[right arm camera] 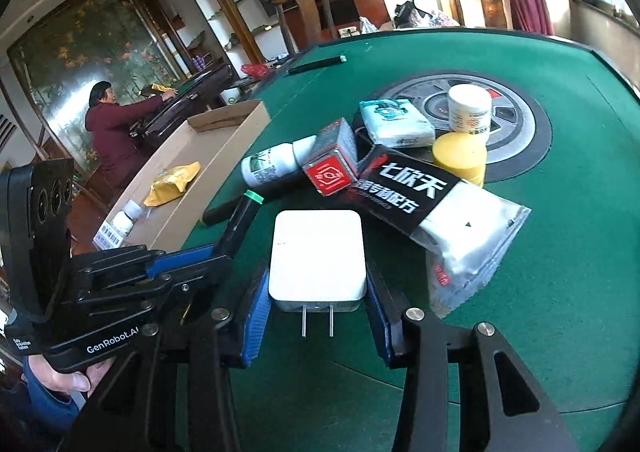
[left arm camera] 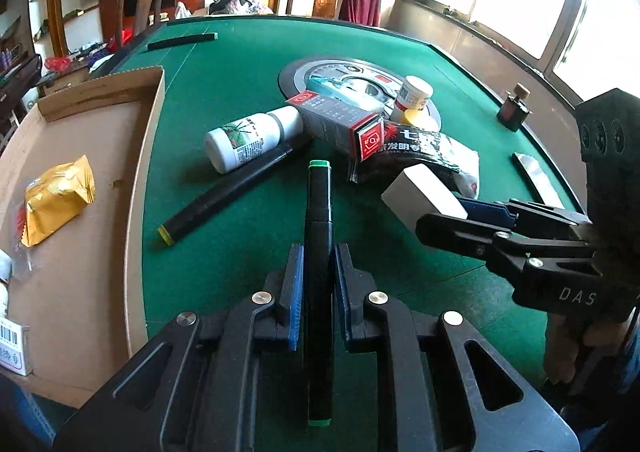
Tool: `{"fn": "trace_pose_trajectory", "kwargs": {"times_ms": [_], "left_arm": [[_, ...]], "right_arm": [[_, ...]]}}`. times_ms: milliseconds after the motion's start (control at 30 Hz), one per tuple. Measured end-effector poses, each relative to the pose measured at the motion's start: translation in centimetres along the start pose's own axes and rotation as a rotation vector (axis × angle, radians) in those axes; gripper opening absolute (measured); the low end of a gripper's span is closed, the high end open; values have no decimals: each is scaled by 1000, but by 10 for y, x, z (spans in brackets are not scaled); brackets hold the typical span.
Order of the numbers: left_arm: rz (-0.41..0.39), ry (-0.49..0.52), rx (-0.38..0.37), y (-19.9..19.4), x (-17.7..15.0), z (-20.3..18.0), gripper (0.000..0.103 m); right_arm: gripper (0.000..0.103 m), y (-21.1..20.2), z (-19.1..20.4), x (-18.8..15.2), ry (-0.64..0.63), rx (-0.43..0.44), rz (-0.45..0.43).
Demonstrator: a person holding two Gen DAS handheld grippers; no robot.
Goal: Organize objects
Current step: 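Carry the marker in the left tool and the charger in the right tool to the tray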
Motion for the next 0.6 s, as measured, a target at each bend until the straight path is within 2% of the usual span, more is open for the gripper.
{"fn": "trace_pose_trajectory", "kwargs": {"times_ms": [200,333,600], "left_arm": [[-31,-18,-7,-9,3,5,14],[-6,-25,-2,-2,1,8,14],[55,80,72,18,-16,-11,14]], "right_arm": [[44,0,9,-1,-20,7,-18],[44,5,12,-3,-33,-6,-8],[44,6,9,-4,-44,-42,-8]]}}
Point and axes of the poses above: each gripper's, at about its wrist camera, not at the fingertips, and y roughly the way its jaws point, z to its left, x to its top, the point moved 3 cm from there along y, roughly the way its jaws point, and after that the axes turned 3 degrees about -z, right-handed, at the moved point
